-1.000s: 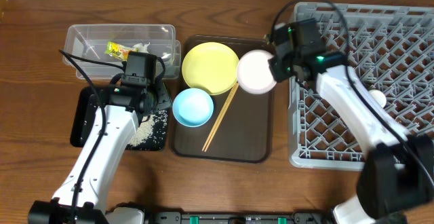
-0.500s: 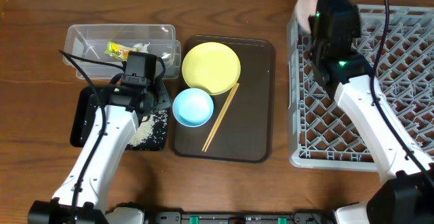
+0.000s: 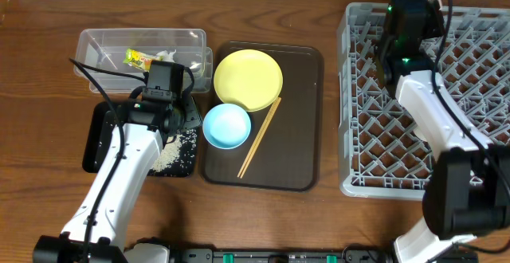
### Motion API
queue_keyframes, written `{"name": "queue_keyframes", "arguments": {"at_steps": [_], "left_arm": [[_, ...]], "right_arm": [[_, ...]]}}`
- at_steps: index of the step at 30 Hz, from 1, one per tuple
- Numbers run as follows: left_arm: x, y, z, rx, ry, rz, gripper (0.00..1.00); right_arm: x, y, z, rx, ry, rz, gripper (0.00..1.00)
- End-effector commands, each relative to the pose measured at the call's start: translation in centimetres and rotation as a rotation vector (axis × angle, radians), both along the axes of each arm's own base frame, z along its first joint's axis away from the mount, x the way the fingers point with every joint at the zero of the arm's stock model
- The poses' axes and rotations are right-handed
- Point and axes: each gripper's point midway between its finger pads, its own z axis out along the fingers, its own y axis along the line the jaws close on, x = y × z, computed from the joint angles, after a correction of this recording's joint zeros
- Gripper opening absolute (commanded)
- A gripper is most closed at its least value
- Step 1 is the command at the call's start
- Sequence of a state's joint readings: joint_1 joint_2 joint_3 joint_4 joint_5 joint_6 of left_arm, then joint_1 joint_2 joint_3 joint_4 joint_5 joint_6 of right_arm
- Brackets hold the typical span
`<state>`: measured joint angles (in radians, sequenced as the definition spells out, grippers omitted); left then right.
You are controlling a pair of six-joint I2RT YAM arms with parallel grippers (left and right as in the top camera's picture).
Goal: Sort waste into correct bins and load items into the dishwasher rack
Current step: 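Lower the pink bowl into the rack's back row and open the right gripper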
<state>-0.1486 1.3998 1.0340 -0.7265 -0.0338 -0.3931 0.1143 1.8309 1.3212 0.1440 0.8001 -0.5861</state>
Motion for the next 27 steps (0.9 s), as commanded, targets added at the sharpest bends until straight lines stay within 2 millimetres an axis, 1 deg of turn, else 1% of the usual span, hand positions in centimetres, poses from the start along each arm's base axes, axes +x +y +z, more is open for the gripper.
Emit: {"name": "queue_keyframes", "arguments": {"at_steps": [1, 6, 10, 15, 22, 25, 27], "left_arm": [[0.3, 0.4, 0.7, 0.013, -0.02, 0.015, 0.61], [0.3, 0.4, 0.7, 0.012, -0.02, 0.015, 0.61], [0.3, 0.4, 0.7, 0.013, -0.02, 0.015, 0.61], [0.3, 0.4, 0.7, 0.012, -0.02, 0.015, 0.61], [0.3, 0.4, 0.7, 0.012, -0.02, 0.015, 0.61], [0.3, 0.4, 0.7, 0.012, -0.02, 0.015, 0.61], [0.3, 0.4, 0.7, 0.013, -0.02, 0.015, 0.61]], "right_arm": [[0.8, 0.6, -2.2, -0.008, 0.053, 0.026, 0.01], [1.7, 2.5, -5.1, 0.002, 0.105, 0.083, 0.01], [2.0, 3.7, -6.4, 0.021, 0.117, 0.11, 0.01], [2.0, 4.4, -7.3, 0.045, 0.122, 0.114, 0.01], [1.8, 4.8, -7.7, 0.064, 0.127, 0.111, 0.01], [1.5, 5.0, -8.2, 0.076, 0.145, 0.105, 0.01], [0.9, 5.4, -9.0, 0.099, 0.171, 0.099, 0.01]]}}
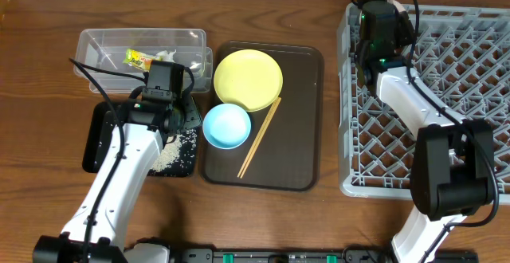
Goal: Sort waste into correct bins and load items into the dishwasher rack
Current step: 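Lower the pink bowl into the rack's back row and open the right gripper, then move the right gripper to the light-blue bowl and grasp its rim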
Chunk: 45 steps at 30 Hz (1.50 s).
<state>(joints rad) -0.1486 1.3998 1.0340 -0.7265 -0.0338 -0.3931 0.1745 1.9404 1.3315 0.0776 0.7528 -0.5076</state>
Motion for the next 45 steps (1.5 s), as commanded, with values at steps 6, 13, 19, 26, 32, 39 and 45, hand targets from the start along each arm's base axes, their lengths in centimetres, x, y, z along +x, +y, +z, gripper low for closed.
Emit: {"name": "queue_keyframes", "arguments": {"at_steps": [6, 13, 19, 26, 32, 39, 45], "left_arm": [[0.3, 0.4, 0.7, 0.013, -0.02, 0.015, 0.61], [0.3, 0.4, 0.7, 0.013, -0.02, 0.015, 0.61], [0.3, 0.4, 0.7, 0.013, -0.02, 0.015, 0.61], [-0.6, 0.8, 0.3, 0.02, 0.021, 0.023, 0.62], [-1.9, 4.6, -0.2, 0.014, 0.073, 0.212, 0.61], [-3.7, 8.8, -0.5, 0.002, 0.126, 0.386, 0.62], [-4.4, 9.7, -0.7, 0.001, 0.146, 0.42, 0.62]], "right_arm": [[-3.1, 3.9, -4.6, 0.235, 0.13, 0.004, 0.01], [-5.9, 6.3, -3.6, 0.436, 0.197, 0.052, 0.24], [-7.5, 6.7, -1.3, 0.482, 0.204, 0.077, 0.53], [-8.7, 12.5, 2.4, 0.731, 0.21, 0.349, 0.6], [-12.0, 21.4, 2.2, 1.026, 0.4, 0.697, 0.6], [-14.9, 27.7, -1.4, 1.026, 0.567, 0.796, 0.57], [-17.8, 32.4, -6.0, 0.995, 0.71, 0.803, 0.54]]}}
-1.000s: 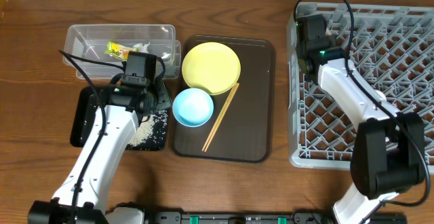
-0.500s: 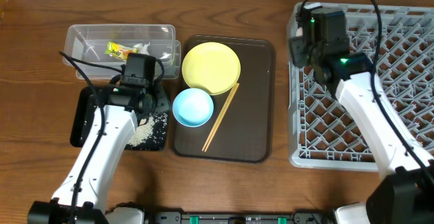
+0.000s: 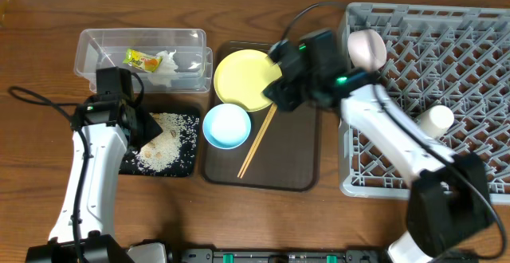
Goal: Sort waste into correct bins and load items into the dishwasher rack
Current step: 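Move the right gripper to the light-blue bowl and grasp its rim, then lift the light-blue bowl and carry it into the rack's back row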
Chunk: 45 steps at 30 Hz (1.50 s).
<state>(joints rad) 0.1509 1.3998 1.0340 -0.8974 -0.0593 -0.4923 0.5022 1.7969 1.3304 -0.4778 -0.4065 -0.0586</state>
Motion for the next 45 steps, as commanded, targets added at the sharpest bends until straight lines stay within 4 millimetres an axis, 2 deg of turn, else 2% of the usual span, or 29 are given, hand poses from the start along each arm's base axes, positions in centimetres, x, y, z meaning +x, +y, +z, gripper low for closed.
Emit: {"name": "queue_keyframes", "arguments": {"at_steps": [1, 6, 14, 18, 20, 22, 24, 28, 35, 39, 42, 45], "left_arm": [[0.1, 0.3, 0.6, 0.01, -0.014, 0.018, 0.62], [0.1, 0.2, 0.5, 0.001, -0.015, 0.016, 0.62], [0.1, 0.2, 0.5, 0.001, -0.015, 0.016, 0.62], [0.1, 0.2, 0.5, 0.001, -0.015, 0.016, 0.62], [0.1, 0.2, 0.5, 0.001, -0.015, 0.016, 0.62], [0.1, 0.2, 0.5, 0.001, -0.015, 0.016, 0.62], [0.1, 0.2, 0.5, 0.001, -0.015, 0.016, 0.62], [0.1, 0.2, 0.5, 0.001, -0.015, 0.016, 0.62], [0.1, 0.2, 0.5, 0.001, -0.015, 0.016, 0.62], [0.1, 0.2, 0.5, 0.001, -0.015, 0.016, 0.62], [0.1, 0.2, 0.5, 0.001, -0.015, 0.016, 0.62], [0.1, 0.2, 0.5, 0.001, -0.015, 0.016, 0.62]], "right_arm": [[-1.8, 2.2, -3.0, -0.038, 0.08, 0.007, 0.54], [-2.6, 3.2, -6.8, -0.153, 0.111, -0.072, 0.52], [-3.5, 3.6, -10.4, -0.224, 0.168, -0.13, 0.48], [-3.7, 3.4, -11.5, -0.238, 0.199, -0.164, 0.27], [-3.6, 3.5, -11.4, -0.232, 0.194, -0.164, 0.23], [-3.2, 3.5, -10.9, -0.225, 0.178, -0.171, 0.12], [-2.7, 3.1, -10.2, -0.227, 0.154, -0.187, 0.01], [-1.0, 1.6, -7.5, -0.229, 0.074, -0.251, 0.01], [2.4, -2.4, 0.5, -0.207, -0.145, -0.324, 0.01], [4.6, -7.8, 5.4, -0.237, -0.271, -0.466, 0.01], [5.8, -12.1, 7.6, -0.282, -0.335, -0.568, 0.01], [6.8, -16.1, 8.7, -0.346, -0.38, -0.641, 0.01]]}}
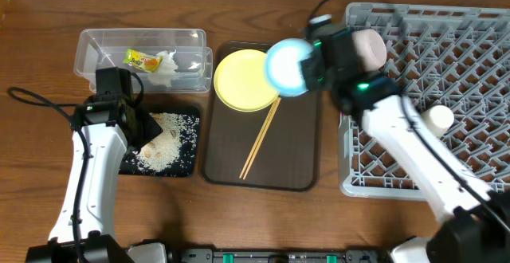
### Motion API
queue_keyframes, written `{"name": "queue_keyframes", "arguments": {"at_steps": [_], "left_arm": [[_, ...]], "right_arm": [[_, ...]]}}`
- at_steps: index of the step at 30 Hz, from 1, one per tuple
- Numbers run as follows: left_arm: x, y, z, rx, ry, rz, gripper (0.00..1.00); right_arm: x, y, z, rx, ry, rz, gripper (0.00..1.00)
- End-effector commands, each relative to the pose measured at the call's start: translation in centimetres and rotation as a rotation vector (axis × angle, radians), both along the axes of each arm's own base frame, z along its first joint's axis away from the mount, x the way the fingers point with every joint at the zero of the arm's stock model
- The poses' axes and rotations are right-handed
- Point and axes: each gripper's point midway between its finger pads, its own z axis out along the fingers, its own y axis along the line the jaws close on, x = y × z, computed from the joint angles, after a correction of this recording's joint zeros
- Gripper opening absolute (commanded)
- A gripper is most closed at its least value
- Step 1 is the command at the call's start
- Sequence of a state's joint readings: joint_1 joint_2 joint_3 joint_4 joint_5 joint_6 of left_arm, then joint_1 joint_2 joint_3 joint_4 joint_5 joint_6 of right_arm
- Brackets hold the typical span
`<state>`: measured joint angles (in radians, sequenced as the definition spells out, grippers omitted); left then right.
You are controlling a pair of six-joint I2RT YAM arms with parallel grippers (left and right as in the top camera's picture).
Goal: Sort waste into correct bins and load items into the dishwasher rack
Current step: 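Lift the light-blue bowl and carry it into the rack's back row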
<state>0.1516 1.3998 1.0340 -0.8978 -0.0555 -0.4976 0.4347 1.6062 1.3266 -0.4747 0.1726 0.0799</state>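
My right gripper (309, 70) is shut on the light blue bowl (287, 66). It holds the bowl tilted above the right rim of the yellow plate (241, 81), just left of the grey dishwasher rack (446, 175). A pair of wooden chopsticks (260, 138) lies on the brown tray (263, 175) below the plate. My left gripper (146, 129) hangs over the black bin (185, 167) of rice and food scraps. Its jaws are too dark to read.
A pink cup (369, 48) sits in the rack's far left corner, and a white cup (438, 118) lies mid-rack. Behind the black bin stands a clear bin (103, 40) holding a yellow wrapper (138, 57) and crumpled tissue (166, 60).
The blue bowl was on the brown tray in front of the plate. Now my right gripper holds it raised by the rack's left edge. The left arm has not moved.
At first my right gripper was over the rack's far left part and the left gripper over the black bin's far right corner. Later a pink cup showed in the rack, the right gripper was over the plate, and the left arm stood further left. Now the right gripper holds the bowl.
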Motion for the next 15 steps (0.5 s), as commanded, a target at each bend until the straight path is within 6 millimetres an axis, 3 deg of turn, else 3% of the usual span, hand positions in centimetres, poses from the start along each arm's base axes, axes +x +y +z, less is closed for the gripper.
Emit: {"name": "queue_keyframes", "arguments": {"at_steps": [1, 5, 9, 15], "left_arm": [[0.1, 0.2, 0.5, 0.006, -0.014, 0.011, 0.62], [0.1, 0.2, 0.5, 0.006, -0.014, 0.011, 0.62], [0.3, 0.3, 0.6, 0.007, -0.021, 0.011, 0.62], [0.4, 0.3, 0.6, 0.007, -0.025, 0.011, 0.62]], "right_arm": [[1.4, -6.0, 1.4, -0.145, -0.063, -0.128, 0.01], [2.5, -12.2, 2.4, -0.293, -0.099, -0.263, 0.01], [3.5, -17.1, 4.5, -0.427, -0.164, -0.362, 0.01], [4.3, -22.4, 7.8, -0.577, -0.257, -0.491, 0.01]]}}
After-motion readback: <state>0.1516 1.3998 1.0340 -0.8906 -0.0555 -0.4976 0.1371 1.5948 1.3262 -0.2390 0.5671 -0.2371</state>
